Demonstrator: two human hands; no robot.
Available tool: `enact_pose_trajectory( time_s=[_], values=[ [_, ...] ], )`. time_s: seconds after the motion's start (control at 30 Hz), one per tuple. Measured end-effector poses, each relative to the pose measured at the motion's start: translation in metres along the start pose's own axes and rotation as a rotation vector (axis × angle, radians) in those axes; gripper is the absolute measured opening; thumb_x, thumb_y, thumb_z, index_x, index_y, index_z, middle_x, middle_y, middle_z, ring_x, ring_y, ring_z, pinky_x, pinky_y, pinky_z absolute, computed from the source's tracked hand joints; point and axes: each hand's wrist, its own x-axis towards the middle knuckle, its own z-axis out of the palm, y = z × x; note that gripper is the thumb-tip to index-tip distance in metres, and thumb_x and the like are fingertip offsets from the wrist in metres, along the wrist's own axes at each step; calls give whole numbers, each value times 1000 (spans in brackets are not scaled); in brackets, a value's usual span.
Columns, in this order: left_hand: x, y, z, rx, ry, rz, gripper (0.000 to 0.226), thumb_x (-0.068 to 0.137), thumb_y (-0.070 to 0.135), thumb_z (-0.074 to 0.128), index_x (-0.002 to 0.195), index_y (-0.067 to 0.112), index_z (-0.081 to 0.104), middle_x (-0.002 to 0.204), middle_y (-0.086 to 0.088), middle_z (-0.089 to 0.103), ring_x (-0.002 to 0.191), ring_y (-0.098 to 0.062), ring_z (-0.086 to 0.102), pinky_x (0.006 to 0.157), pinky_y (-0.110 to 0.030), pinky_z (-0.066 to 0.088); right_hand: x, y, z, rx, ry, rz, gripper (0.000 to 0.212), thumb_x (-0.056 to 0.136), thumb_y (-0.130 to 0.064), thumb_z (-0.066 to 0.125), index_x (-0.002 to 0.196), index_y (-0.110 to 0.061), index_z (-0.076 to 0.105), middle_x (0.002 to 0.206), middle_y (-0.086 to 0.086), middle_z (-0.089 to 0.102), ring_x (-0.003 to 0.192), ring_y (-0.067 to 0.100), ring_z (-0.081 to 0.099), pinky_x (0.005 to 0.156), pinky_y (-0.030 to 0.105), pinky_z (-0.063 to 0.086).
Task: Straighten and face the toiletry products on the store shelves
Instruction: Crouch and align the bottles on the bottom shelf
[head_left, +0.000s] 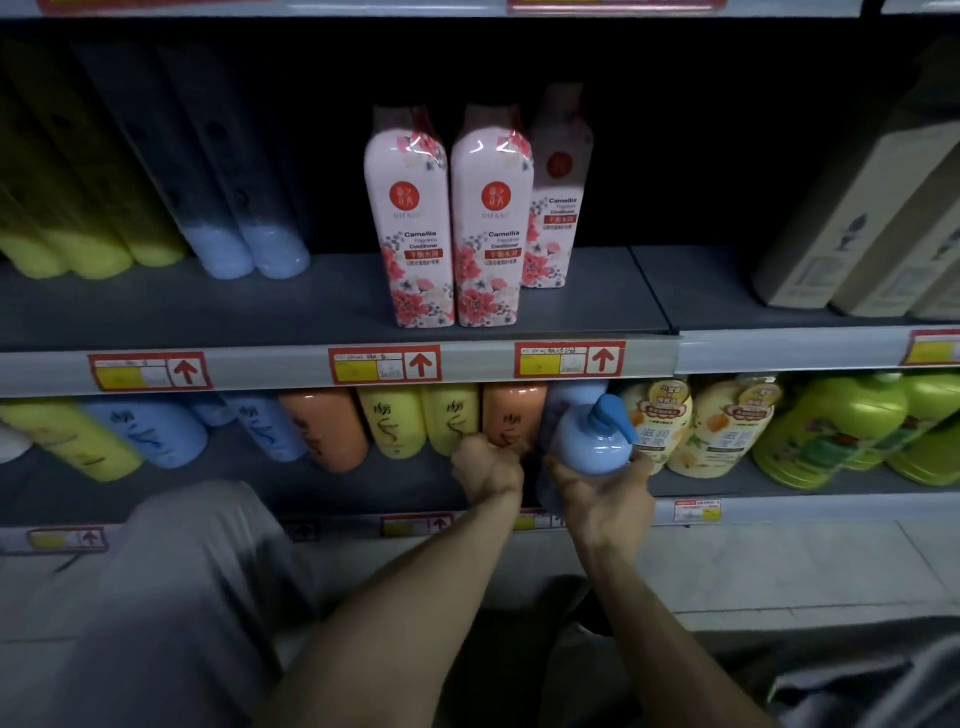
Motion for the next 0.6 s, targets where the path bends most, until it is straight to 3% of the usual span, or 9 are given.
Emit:
enact_pose_trajectory(
  time_s=[0.1, 0.23, 0.37, 0.43, 0.5, 0.6],
  values=[
    [9, 3, 6, 31, 11, -2, 41, 67, 36, 89, 97, 11, 78, 102, -13, 76, 99, -34, 72, 79, -40, 61, 1, 2, -1, 15, -9, -4, 68, 72, -42, 91, 112, -21, 40, 110, 11, 67, 105, 37, 67, 81, 34, 48],
    [4, 3, -1, 120, -17, 43, 36, 74, 36, 85, 103, 15, 77, 107, -11, 75, 104, -34, 70, 80, -37, 58, 4, 0, 0, 3, -19, 7, 70, 71, -45, 90, 113, -21, 41, 107, 8, 64, 101, 34, 66, 80, 32, 47],
    [-7, -18, -37, 184, -154, 252, 17, 88, 19, 71, 103, 22, 78, 105, 1, 77, 104, -19, 69, 81, -24, 49, -7, -2, -1, -13, -7, -14, 77, 70, -46, 90, 125, -13, 48, 114, 14, 68, 102, 37, 66, 78, 34, 48],
    [-10, -26, -62, 126, -312, 302, 31, 85, 13, 74, 115, 21, 75, 111, 6, 76, 105, -9, 68, 91, -23, 51, -15, -4, 1, -29, -34, -28, 80, 71, -47, 90, 128, -12, 48, 118, 18, 68, 105, 40, 66, 79, 35, 50],
    [-10, -31, -84, 130, -460, 344, 47, 82, 11, 79, 127, 19, 69, 117, 11, 71, 103, 1, 66, 91, -17, 50, -23, -9, 6, -67, -85, -46, 81, 70, -48, 90, 130, -12, 48, 119, 19, 69, 107, 41, 66, 83, 41, 54],
    [-10, -44, -114, 140, -538, 394, 63, 78, 11, 83, 136, 21, 61, 119, 16, 65, 105, 3, 63, 93, -20, 52, -39, -18, 23, -110, -159, -73, 86, 66, -48, 92, 134, -15, 51, 120, 16, 70, 110, 39, 67, 87, 42, 54]
  ],
)
